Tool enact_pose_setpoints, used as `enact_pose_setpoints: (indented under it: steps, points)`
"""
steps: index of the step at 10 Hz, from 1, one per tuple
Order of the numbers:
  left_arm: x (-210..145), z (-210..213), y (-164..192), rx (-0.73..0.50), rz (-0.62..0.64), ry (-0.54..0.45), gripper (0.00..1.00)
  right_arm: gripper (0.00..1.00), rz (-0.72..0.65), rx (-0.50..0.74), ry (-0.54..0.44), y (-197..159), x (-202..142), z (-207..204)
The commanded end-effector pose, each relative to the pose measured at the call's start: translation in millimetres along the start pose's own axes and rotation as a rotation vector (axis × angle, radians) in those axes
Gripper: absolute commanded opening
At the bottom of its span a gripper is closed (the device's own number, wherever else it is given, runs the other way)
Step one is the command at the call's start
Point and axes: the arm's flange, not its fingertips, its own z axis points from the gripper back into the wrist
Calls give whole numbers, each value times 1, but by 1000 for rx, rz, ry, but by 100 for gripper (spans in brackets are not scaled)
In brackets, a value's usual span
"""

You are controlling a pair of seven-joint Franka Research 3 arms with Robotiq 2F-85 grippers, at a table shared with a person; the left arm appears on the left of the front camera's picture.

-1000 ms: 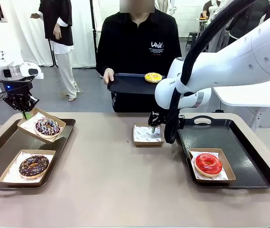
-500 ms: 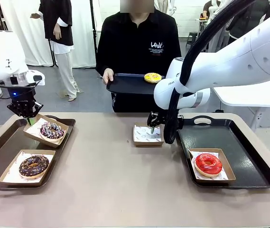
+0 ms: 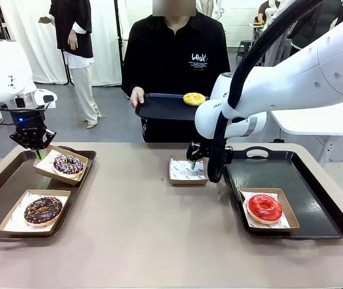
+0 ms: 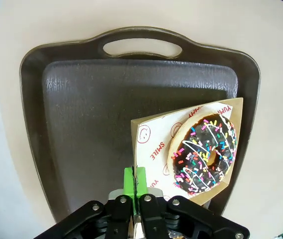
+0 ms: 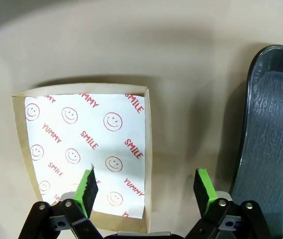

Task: Individually package the donuts and arrange them on the tray.
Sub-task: Place the picked Paper togo box on the Handle tray while simultaneously picking up another Paper togo box from the table with the other hand.

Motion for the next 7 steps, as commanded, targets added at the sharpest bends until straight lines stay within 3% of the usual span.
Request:
enact_pose_setpoints:
  steps: [1, 5, 6, 7]
  points:
    - [3, -5, -3, -12, -38, -7, 1, 100, 20, -13, -2, 2, 4, 0]
    - [5, -10, -6, 24, -58, 1, 1, 100, 28, -21, 2, 4, 3, 0]
    - [5, -10, -6, 30, -74, 3, 57, 83, 35, -17, 2, 4, 4, 1]
    - [5, -10, -5, 33, -82, 9, 57, 41, 39, -15, 4, 4, 4, 1]
